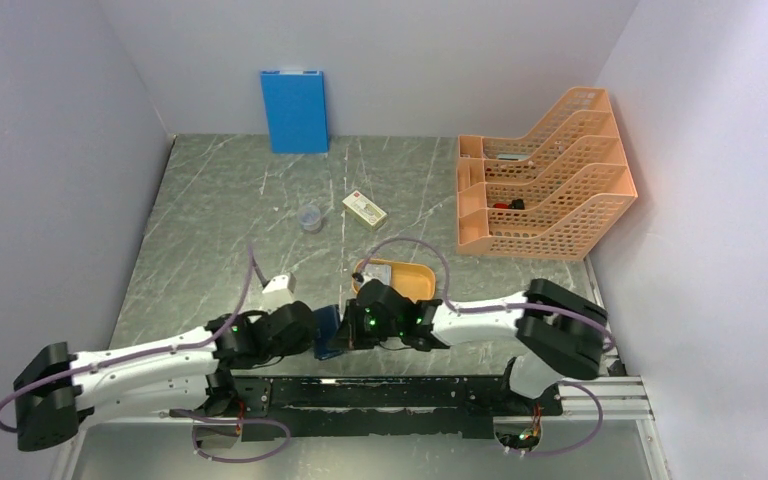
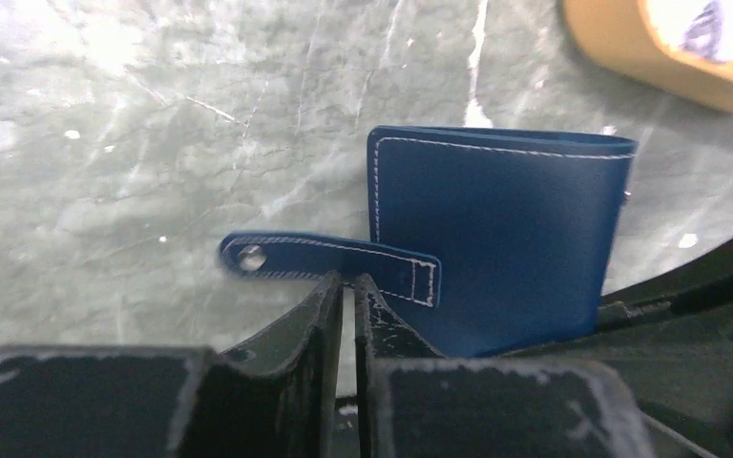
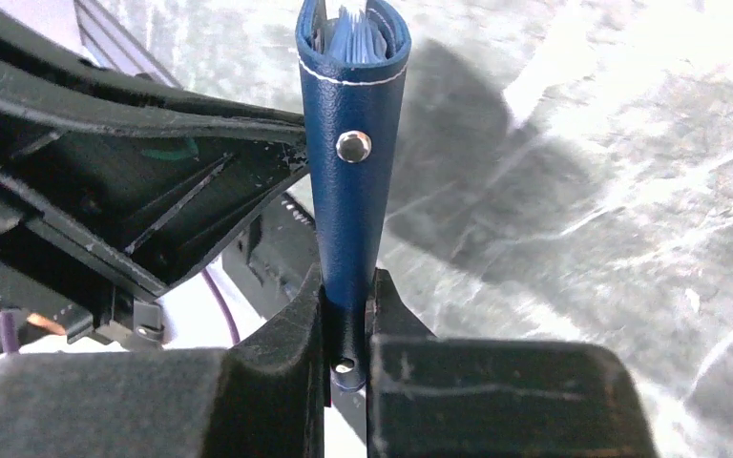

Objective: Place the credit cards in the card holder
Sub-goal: Pick up the card holder from the center of the board.

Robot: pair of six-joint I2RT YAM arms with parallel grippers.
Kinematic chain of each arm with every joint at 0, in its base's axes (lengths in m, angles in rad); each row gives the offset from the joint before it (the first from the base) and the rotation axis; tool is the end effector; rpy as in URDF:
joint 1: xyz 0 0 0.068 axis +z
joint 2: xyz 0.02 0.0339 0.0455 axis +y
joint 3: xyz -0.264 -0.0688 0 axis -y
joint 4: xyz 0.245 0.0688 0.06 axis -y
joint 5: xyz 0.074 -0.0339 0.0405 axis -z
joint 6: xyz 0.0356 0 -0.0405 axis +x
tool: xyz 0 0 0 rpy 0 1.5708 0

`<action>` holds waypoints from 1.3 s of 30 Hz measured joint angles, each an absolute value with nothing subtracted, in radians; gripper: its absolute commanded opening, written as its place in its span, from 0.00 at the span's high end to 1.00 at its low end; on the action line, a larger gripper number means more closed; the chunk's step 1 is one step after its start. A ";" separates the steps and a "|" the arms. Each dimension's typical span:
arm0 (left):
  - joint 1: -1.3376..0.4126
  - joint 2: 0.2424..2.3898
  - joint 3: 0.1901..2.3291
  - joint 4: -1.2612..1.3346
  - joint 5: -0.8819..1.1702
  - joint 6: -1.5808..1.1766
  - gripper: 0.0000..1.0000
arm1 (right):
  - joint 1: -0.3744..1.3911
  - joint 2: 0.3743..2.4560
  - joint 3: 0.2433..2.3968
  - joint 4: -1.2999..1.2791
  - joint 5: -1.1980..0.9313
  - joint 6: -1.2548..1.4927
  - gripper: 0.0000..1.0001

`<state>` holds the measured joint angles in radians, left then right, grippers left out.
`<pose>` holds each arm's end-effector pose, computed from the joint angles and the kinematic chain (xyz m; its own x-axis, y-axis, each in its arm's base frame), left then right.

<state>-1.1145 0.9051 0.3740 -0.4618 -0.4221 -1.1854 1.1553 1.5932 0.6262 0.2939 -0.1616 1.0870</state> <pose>0.0822 -0.1343 0.1596 -0.8062 -0.2760 -0.5233 -0.0712 0.9234 -0.3772 0.1157 0.2766 0.1418 -0.9614 -0.0145 -0.2749 -0.2209 0.6367 0.7388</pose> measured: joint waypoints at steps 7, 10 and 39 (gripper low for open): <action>-1.114 0.712 0.736 -0.807 -0.506 -1.176 0.43 | 1.177 1.367 0.911 -0.125 0.006 0.788 1.00; -1.115 0.672 0.938 -0.876 -0.582 -1.143 0.34 | 1.179 1.330 1.110 -0.273 0.136 0.596 1.00; -1.114 0.933 1.363 -0.615 -0.342 -0.883 0.03 | 1.356 1.136 0.593 1.203 0.818 -1.699 1.00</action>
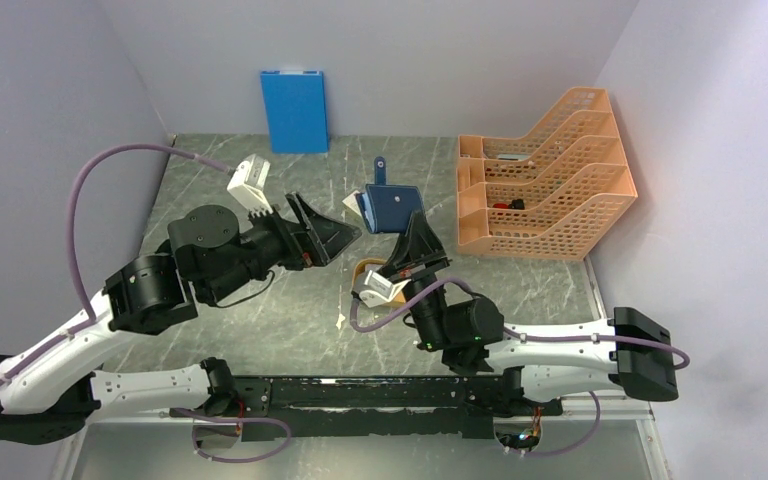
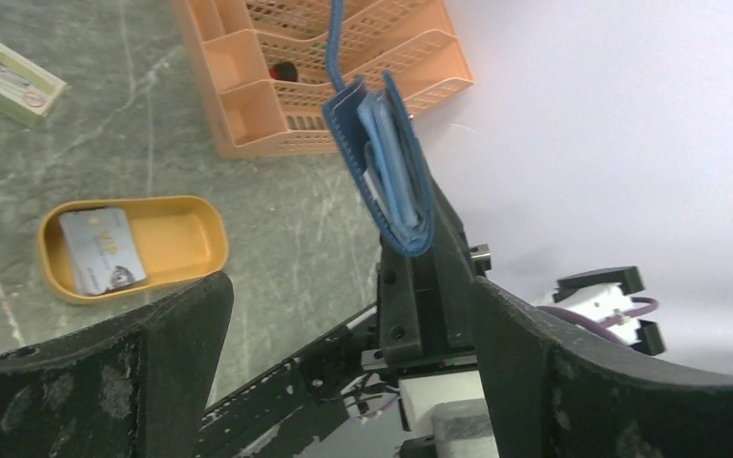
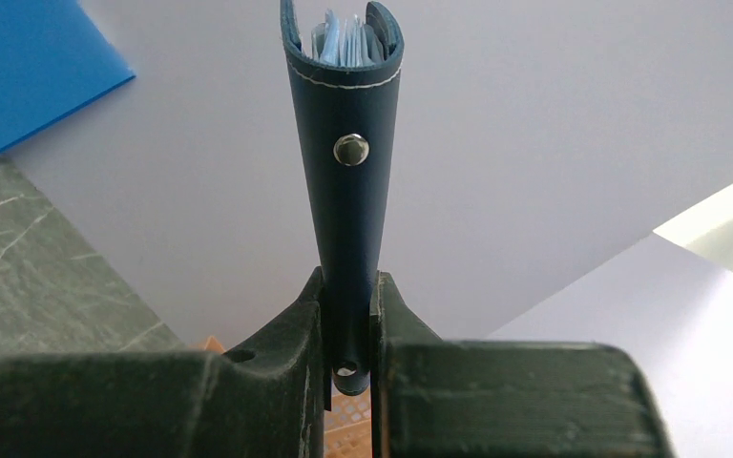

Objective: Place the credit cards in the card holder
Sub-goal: Pick up the card holder from the center of the board.

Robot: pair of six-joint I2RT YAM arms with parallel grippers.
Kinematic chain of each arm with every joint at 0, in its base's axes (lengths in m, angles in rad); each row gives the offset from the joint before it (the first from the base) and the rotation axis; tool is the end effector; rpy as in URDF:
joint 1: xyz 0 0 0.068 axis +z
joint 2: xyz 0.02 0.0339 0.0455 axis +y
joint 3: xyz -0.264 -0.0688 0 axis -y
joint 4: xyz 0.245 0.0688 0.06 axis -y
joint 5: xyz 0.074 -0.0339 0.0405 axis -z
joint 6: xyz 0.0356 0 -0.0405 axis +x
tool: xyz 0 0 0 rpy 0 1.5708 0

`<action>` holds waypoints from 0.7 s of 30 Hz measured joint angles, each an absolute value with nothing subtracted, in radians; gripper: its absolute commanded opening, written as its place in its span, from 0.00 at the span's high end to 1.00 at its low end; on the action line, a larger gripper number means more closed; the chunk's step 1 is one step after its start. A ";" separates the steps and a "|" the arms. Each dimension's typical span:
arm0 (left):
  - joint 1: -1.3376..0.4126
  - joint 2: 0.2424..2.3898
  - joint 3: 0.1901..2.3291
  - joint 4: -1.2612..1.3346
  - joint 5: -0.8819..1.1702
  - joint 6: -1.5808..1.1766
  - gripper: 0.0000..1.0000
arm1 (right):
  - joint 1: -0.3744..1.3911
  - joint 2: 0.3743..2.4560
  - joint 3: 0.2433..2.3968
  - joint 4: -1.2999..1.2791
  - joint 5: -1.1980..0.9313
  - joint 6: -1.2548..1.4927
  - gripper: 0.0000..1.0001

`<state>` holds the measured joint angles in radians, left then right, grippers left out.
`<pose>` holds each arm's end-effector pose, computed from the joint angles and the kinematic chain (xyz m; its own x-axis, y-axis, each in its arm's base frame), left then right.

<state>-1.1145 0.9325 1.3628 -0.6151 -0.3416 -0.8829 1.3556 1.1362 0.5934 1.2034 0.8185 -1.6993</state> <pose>0.0839 -0.1438 0.4625 -0.5928 -0.4444 -0.6717 0.3823 0.5787 -0.7203 0.0739 0.2165 0.3381 0.5232 -0.7801 -0.3431 0.1997 0.5036 -0.8405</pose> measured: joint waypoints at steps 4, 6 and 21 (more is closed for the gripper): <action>-1.114 0.948 1.364 -0.590 -0.318 -0.912 0.03 | 1.381 1.144 0.593 1.230 0.812 -1.735 1.00; -1.114 0.965 1.365 -0.579 -0.307 -0.924 0.03 | 1.393 1.155 0.593 1.232 0.807 -1.748 1.00; -1.114 1.068 1.395 -0.565 -0.303 -0.962 0.34 | 1.416 1.167 0.593 1.237 0.804 -1.771 1.00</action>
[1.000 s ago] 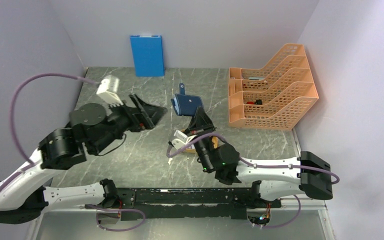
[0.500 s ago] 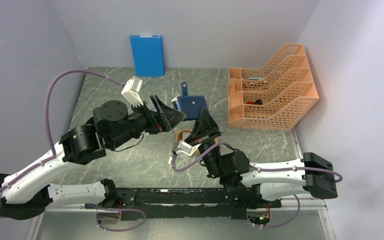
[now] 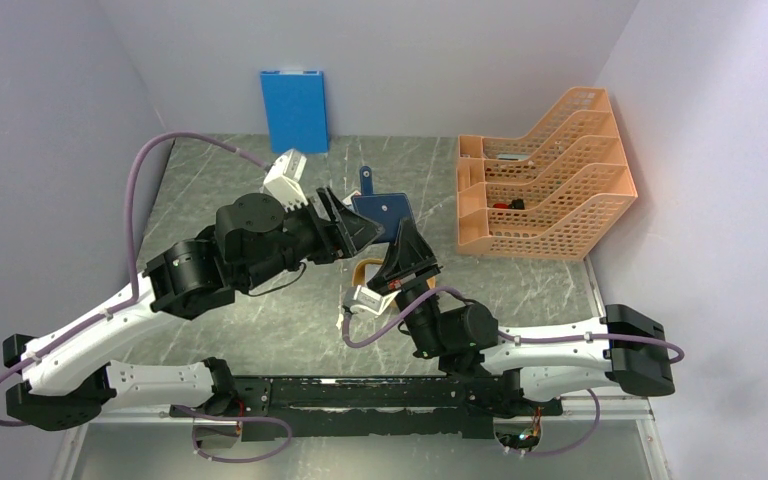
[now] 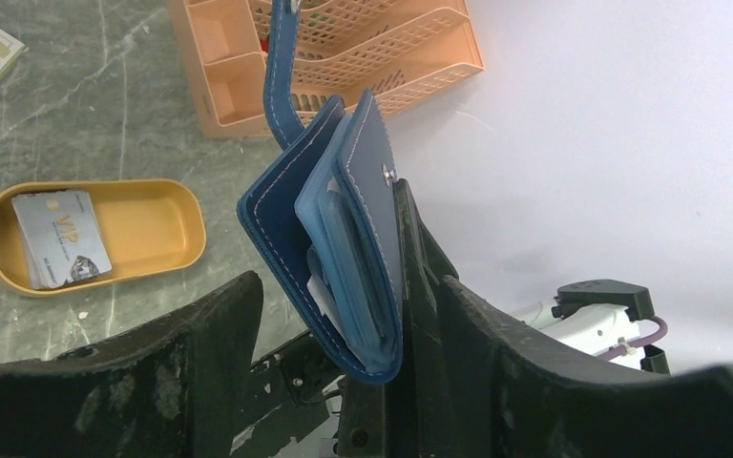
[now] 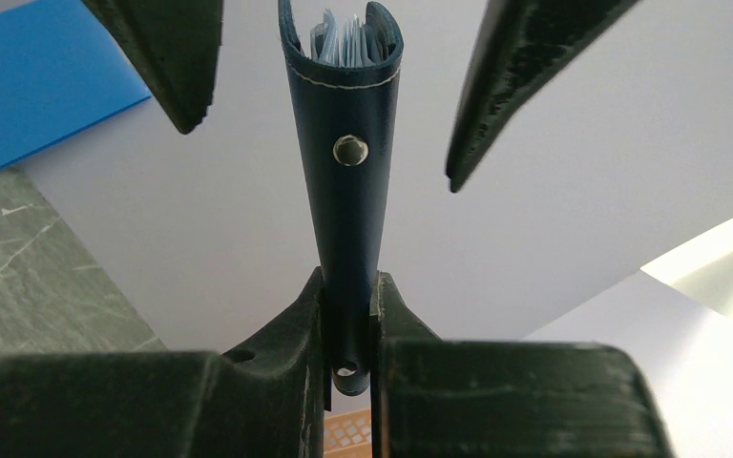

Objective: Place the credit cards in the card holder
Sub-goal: Pick up the card holder from the center of the board.

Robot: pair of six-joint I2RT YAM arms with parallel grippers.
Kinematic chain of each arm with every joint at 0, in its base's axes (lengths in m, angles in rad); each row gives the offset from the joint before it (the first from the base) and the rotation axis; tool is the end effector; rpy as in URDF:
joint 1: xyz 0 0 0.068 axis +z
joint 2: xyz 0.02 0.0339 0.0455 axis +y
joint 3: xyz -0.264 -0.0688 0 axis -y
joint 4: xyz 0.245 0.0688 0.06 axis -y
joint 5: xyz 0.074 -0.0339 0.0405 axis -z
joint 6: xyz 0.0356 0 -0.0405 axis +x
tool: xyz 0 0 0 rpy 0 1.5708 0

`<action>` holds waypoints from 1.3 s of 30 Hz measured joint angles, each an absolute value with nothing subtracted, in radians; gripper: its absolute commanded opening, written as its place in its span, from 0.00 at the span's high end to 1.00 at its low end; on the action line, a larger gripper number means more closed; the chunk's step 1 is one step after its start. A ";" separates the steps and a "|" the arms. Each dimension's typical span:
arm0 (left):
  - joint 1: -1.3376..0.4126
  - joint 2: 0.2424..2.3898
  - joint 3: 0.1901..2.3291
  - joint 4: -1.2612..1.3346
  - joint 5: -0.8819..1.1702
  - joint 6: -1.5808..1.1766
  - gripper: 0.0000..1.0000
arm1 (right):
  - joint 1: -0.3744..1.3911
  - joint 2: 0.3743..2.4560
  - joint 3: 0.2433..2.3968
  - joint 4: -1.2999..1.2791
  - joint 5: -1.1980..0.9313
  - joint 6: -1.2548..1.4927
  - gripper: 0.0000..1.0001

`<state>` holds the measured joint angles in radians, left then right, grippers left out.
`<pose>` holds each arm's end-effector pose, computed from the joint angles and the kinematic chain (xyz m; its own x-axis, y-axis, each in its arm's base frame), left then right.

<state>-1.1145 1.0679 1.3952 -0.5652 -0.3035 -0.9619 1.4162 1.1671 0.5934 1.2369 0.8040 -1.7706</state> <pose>0.1023 -0.1842 0.4549 -0.6571 -0.4378 -0.6136 0.3316 0.5632 -0.7569 0.0611 0.2257 0.3345 0.5675 -0.7750 -0.2781 0.2116 0.4637 -0.8603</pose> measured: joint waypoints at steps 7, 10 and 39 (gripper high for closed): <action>-1.114 1.071 1.395 -0.562 -0.310 -0.961 0.44 | 1.418 1.166 0.593 1.237 0.804 -1.771 1.00; -1.114 1.074 1.395 -0.552 -0.310 -0.961 0.45 | 1.422 1.164 0.593 1.237 0.804 -1.771 1.00; -1.118 0.734 1.285 -0.649 -0.498 -0.717 0.95 | 1.438 1.037 1.184 -0.042 0.597 -0.584 0.27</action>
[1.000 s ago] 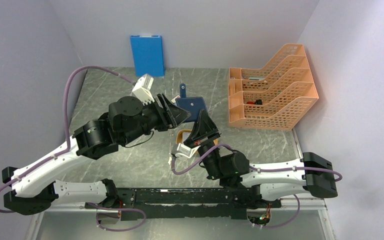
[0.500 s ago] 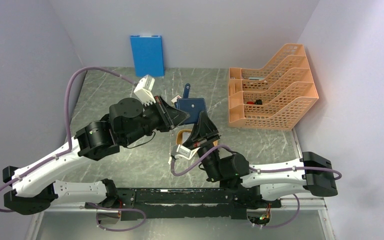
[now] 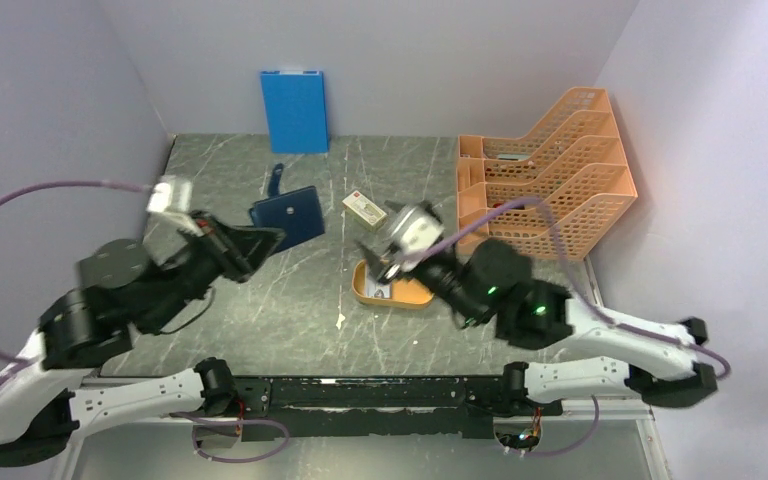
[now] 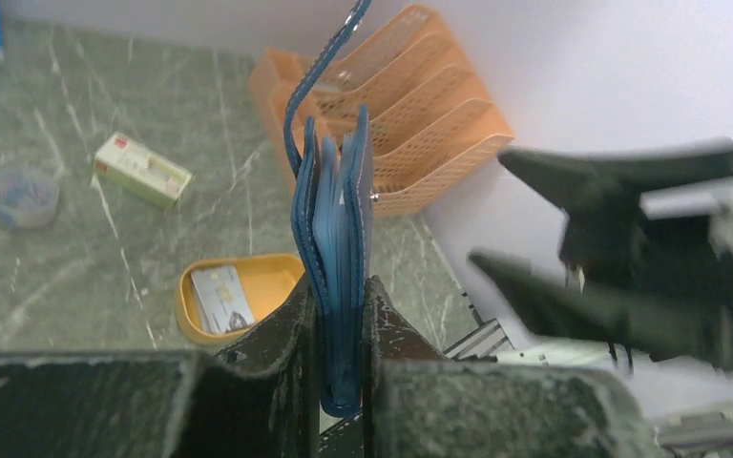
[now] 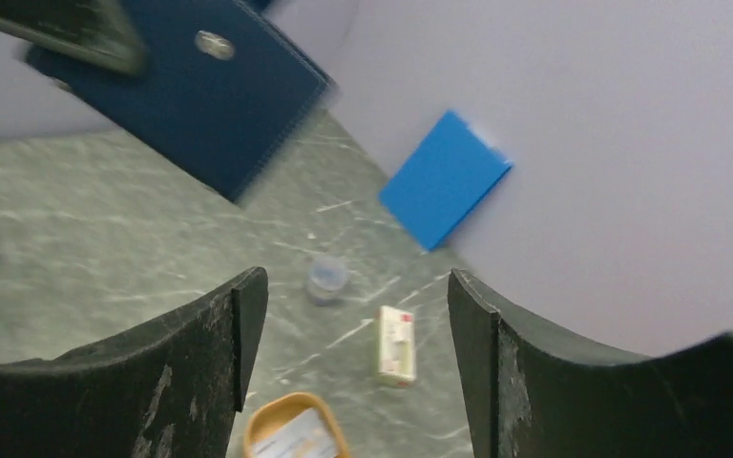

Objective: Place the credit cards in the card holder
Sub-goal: Pick up the card holder from the center of the board.

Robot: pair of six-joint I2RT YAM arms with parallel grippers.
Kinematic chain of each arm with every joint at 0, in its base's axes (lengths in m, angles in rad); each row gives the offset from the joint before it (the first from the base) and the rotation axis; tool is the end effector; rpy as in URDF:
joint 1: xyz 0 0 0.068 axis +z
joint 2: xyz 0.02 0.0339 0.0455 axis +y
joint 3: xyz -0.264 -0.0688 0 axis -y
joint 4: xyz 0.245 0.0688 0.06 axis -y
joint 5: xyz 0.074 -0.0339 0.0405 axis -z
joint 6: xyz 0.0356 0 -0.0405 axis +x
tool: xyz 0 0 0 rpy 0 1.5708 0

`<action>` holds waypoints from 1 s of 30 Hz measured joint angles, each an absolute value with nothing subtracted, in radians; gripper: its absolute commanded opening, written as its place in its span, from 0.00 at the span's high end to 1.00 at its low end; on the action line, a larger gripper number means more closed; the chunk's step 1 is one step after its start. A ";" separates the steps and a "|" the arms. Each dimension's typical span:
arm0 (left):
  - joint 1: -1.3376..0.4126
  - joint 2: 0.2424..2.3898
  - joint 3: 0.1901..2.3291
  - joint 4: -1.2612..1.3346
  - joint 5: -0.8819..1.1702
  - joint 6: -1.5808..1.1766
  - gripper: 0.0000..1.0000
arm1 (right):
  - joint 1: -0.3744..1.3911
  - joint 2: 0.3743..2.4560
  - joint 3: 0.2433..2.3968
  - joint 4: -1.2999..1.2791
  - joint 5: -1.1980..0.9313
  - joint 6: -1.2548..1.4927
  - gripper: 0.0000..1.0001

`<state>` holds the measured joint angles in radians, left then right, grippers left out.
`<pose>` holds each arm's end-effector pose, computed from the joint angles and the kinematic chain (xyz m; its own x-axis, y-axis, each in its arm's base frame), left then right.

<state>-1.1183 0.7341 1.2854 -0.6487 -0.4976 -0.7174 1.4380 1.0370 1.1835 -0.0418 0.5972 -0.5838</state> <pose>0.0617 -0.0880 0.4596 -0.4151 -0.4676 -0.7805 0.4110 0.6689 -0.6193 0.0493 0.2176 0.4467 0.4225 -0.2795 -0.8622 -0.6145 0.6110 -0.4991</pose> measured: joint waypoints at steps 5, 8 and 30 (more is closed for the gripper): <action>-1.116 0.615 1.299 -0.643 -0.323 -0.506 0.95 | 1.174 0.932 1.274 -0.250 0.134 -0.192 0.26; -1.116 0.624 1.302 -0.644 -0.149 -0.416 0.95 | 1.136 0.953 1.367 -0.305 -0.199 0.021 0.20; -1.116 0.725 1.363 -0.594 0.449 -0.152 0.95 | 1.129 1.051 1.399 -0.279 -0.675 0.333 0.42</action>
